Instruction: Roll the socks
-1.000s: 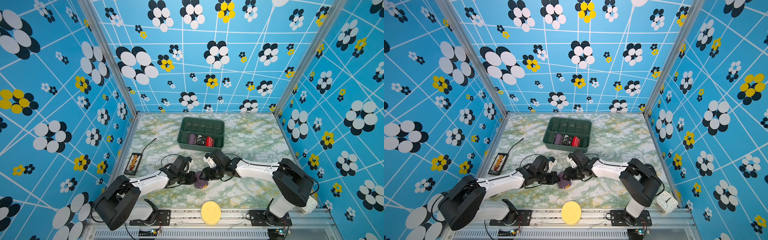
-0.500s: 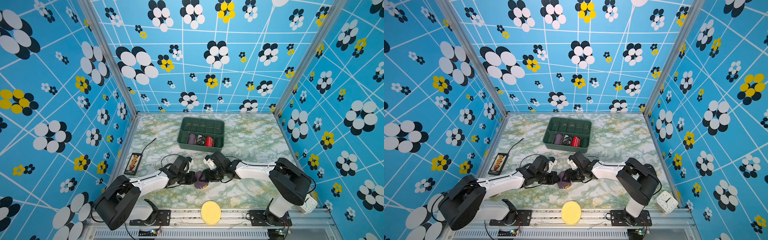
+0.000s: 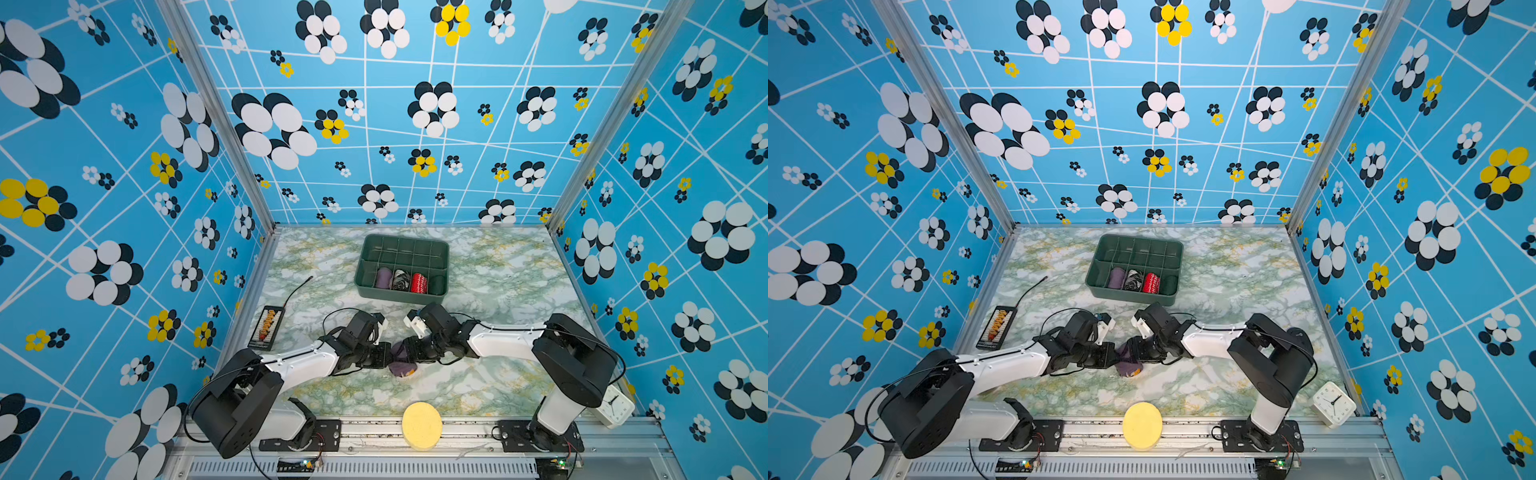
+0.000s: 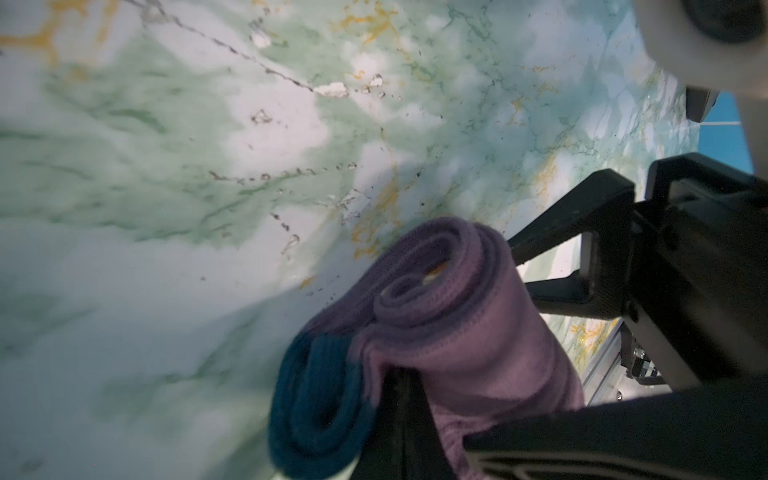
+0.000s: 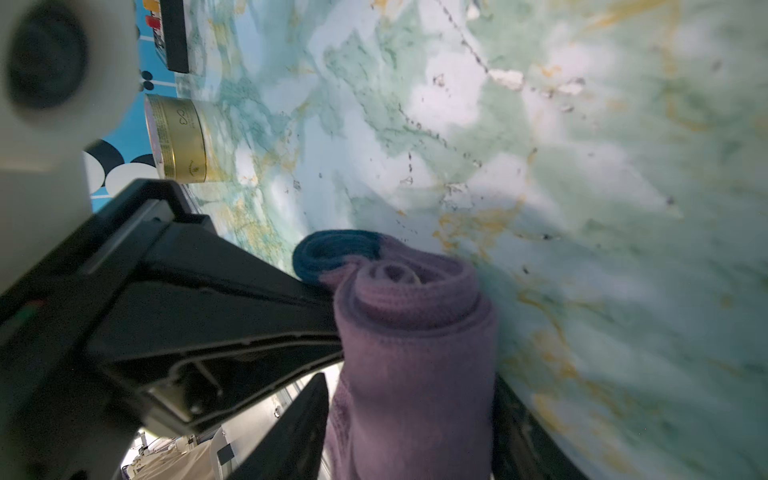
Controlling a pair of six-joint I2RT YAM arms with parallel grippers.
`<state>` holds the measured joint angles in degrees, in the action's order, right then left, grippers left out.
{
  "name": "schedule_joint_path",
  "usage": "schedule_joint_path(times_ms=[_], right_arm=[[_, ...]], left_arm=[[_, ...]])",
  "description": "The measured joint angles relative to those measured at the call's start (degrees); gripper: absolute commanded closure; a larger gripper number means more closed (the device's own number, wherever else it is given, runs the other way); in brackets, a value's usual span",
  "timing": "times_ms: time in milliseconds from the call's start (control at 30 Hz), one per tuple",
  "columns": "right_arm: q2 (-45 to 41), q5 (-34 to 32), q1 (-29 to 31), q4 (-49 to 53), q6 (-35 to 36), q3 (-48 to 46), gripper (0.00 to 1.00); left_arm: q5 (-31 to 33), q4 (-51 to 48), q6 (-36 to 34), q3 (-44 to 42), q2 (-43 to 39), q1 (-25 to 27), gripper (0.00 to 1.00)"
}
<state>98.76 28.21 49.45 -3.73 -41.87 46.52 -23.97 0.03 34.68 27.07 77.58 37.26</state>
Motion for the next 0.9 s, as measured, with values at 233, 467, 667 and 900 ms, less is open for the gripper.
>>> schedule_joint_path(times_ms=[233,467,667,900], right_arm=[[0.20,0.94,-0.04,-1.60,-0.90,-0.59,0.36],[-0.57,1.20,-0.11,-0.98,-0.76,-1.18,0.36],[-1.09,1.99,-0.11,1.42,-0.17,-1.16,0.36],[-1.20,2.64,-0.09,2.23,-0.11,-1.16,0.36]], left_arm=[[-0.02,0.24,0.02,-0.07,0.13,0.00,1.00],[-0.39,1.70,0.04,-0.35,0.66,0.00,1.00],[-0.46,1.86,0.04,-0.37,0.70,0.00,1.00],[-0.70,2.62,0.20,-0.39,1.09,0.00,1.00]])
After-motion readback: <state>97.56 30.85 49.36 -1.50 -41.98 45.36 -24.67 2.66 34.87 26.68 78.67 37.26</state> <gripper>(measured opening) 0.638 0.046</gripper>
